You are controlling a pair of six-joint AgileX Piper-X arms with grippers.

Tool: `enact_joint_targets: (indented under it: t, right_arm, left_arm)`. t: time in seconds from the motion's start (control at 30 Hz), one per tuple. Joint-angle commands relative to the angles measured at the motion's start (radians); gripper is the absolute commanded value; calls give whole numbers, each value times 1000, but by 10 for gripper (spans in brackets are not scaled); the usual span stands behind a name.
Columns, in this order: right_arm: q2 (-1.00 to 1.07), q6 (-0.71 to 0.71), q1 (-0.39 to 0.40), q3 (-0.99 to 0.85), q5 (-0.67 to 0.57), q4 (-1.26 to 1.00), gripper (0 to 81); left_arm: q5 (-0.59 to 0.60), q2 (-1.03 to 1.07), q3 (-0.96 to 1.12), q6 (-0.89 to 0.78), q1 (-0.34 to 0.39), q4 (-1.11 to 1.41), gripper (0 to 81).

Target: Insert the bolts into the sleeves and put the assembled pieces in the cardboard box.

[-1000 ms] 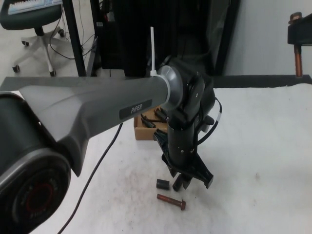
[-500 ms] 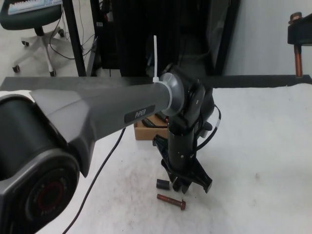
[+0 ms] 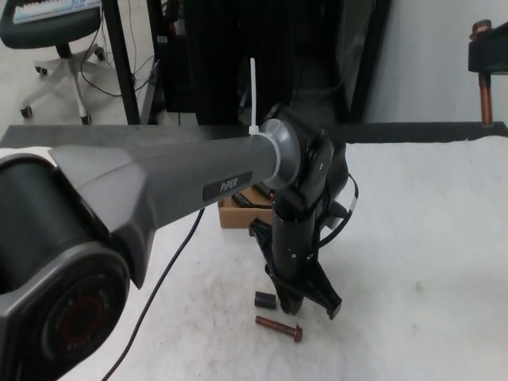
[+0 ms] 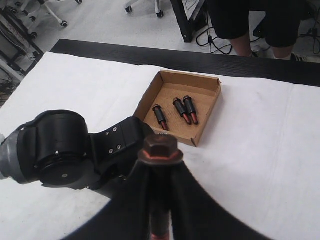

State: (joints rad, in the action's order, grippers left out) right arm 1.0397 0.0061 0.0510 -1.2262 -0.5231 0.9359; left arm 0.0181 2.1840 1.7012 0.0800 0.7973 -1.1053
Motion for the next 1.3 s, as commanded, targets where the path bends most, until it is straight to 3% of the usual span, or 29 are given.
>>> enact_joint_targets:
  t: [0.0,0.27,0.6,0.73,0.83,1.0,1.17,1.27]
  right_arm:
    - [-6,1,-4,-6,-11,6,8]
    - [-6,-6,-4,-6,-7,-1,8]
    - [-6,64,-4,-2,75,-154,8]
    - [-5,167,-4,25,75,-286,8]
    - [-2,269,-4,78,-10,-429,8]
    - [22,453,23,207,-175,-723,8]
    - [66,510,140,308,-194,-929,8]
    - [99,510,235,342,-194,-1032,8]
  left_arm:
    - [-11,-6,7,54,0,-15,1]
    - [6,-47,46,55,0,33,1]
    - [70,-331,-28,26,0,286,1]
    - [96,-495,-202,-80,-8,453,1]
    - [132,-635,-403,-164,-19,626,1]
    - [336,-839,-752,-296,-52,1158,1]
    - [470,-911,-1036,-475,-102,1640,1]
    - [562,-910,-1121,-508,-132,1764,1]
